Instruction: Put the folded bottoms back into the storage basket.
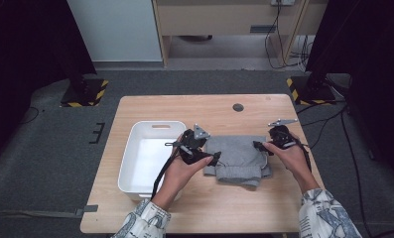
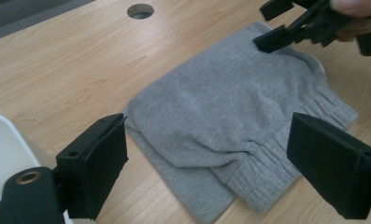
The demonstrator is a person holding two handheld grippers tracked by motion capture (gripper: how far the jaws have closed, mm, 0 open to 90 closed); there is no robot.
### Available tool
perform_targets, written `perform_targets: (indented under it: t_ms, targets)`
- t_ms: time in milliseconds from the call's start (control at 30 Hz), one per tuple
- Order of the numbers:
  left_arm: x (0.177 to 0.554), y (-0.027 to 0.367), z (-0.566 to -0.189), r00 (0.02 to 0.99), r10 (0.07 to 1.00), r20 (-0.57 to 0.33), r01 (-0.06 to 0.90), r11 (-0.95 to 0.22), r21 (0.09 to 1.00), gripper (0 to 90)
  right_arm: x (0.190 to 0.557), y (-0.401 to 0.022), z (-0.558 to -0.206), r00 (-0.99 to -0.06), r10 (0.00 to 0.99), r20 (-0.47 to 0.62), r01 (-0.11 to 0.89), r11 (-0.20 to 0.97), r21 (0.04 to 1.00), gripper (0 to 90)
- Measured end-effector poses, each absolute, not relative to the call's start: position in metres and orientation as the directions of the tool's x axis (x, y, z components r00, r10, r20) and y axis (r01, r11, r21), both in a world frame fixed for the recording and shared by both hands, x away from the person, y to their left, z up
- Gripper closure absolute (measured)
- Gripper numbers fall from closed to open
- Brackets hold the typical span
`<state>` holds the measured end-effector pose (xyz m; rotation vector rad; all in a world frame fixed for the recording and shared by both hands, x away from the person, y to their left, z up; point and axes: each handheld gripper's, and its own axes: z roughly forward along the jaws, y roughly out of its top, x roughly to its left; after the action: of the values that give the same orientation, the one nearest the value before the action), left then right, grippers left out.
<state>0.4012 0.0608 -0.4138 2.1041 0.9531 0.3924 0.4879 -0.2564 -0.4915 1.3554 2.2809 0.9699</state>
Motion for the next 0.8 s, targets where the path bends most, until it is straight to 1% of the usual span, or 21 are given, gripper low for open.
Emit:
perform_targets:
  t_ms: [100, 267, 333, 400, 433, 467, 500, 567, 600, 633, 667, 700, 733, 767, 800]
  targets:
    - [0.399, 0.058, -0.413, 0.676, 0.736, -0.038, 0.496, -0.417, 0.762, 11.7, 0.492, -0.251, -0.503, -0.497, 0.865, 0.073, 0.679, 0.335, 0.653, 10.9]
    - [0.399, 0.057, -0.415, 0.675, 0.736, -0.046, 0.499, -0.41, 0.763, 11.9, 0.494, -0.248, -0.516, -0.487, 0.869, 0.09, 0.703, 0.328, 0.631, 9.6]
    - [0.397, 0.054, -0.416, 0.675, 0.737, -0.042, 0.494, -0.408, 0.768, 12.1, 0.494, -0.249, -0.519, -0.48, 0.871, 0.102, 0.706, 0.314, 0.635, 11.1]
    - [0.396, 0.052, -0.417, 0.68, 0.732, -0.042, 0.492, -0.413, 0.767, 12.1, 0.493, -0.249, -0.522, -0.479, 0.87, 0.118, 0.709, 0.305, 0.636, 14.9]
    - [0.396, 0.052, -0.417, 0.68, 0.732, -0.042, 0.492, -0.413, 0.767, 12.1, 0.492, -0.25, -0.523, -0.482, 0.866, 0.134, 0.709, 0.296, 0.64, 20.0]
    - [0.396, 0.051, -0.417, 0.68, 0.732, -0.042, 0.492, -0.413, 0.766, 12.1, 0.492, -0.25, -0.523, -0.482, 0.866, 0.134, 0.709, 0.296, 0.64, 20.0]
    - [0.394, 0.049, -0.418, 0.68, 0.732, -0.048, 0.492, -0.407, 0.769, 12.1, 0.489, -0.253, -0.524, -0.486, 0.857, 0.171, 0.708, 0.271, 0.652, 27.1]
    - [0.392, 0.047, -0.42, 0.681, 0.73, -0.055, 0.495, -0.404, 0.769, 12.1, 0.485, -0.255, -0.525, -0.509, 0.841, 0.183, 0.694, 0.276, 0.665, 38.7]
    - [0.391, 0.046, -0.421, 0.682, 0.729, -0.056, 0.495, -0.404, 0.769, 12.1, 0.483, -0.255, -0.525, -0.508, 0.841, 0.185, 0.694, 0.273, 0.667, 42.7]
    - [0.389, 0.044, -0.422, 0.684, 0.727, -0.057, 0.495, -0.405, 0.769, 12.1, 0.481, -0.254, -0.525, -0.511, 0.838, 0.194, 0.695, 0.269, 0.667, 48.8]
    - [0.389, 0.044, -0.422, 0.684, 0.727, -0.057, 0.495, -0.405, 0.769, 12.1, 0.481, -0.254, -0.525, -0.511, 0.838, 0.194, 0.695, 0.269, 0.667, 48.8]
    - [0.387, 0.041, -0.424, 0.685, 0.727, -0.057, 0.495, -0.406, 0.769, 12.1, 0.478, -0.253, -0.525, -0.513, 0.834, 0.204, 0.693, 0.262, 0.671, 57.8]
    - [0.387, 0.041, -0.424, 0.685, 0.727, -0.057, 0.495, -0.406, 0.769, 12.1, 0.478, -0.253, -0.525, -0.513, 0.834, 0.204, 0.693, 0.262, 0.671, 57.8]
    - [0.386, 0.04, -0.425, 0.684, 0.727, -0.058, 0.495, -0.405, 0.769, 12.1, 0.477, -0.253, -0.525, -0.517, 0.832, 0.202, 0.69, 0.266, 0.673, 61.1]
    - [0.385, 0.038, -0.428, 0.679, 0.732, -0.061, 0.499, -0.398, 0.77, 12.1, 0.474, -0.251, -0.523, -0.523, 0.832, 0.183, 0.681, 0.279, 0.678, 67.2]
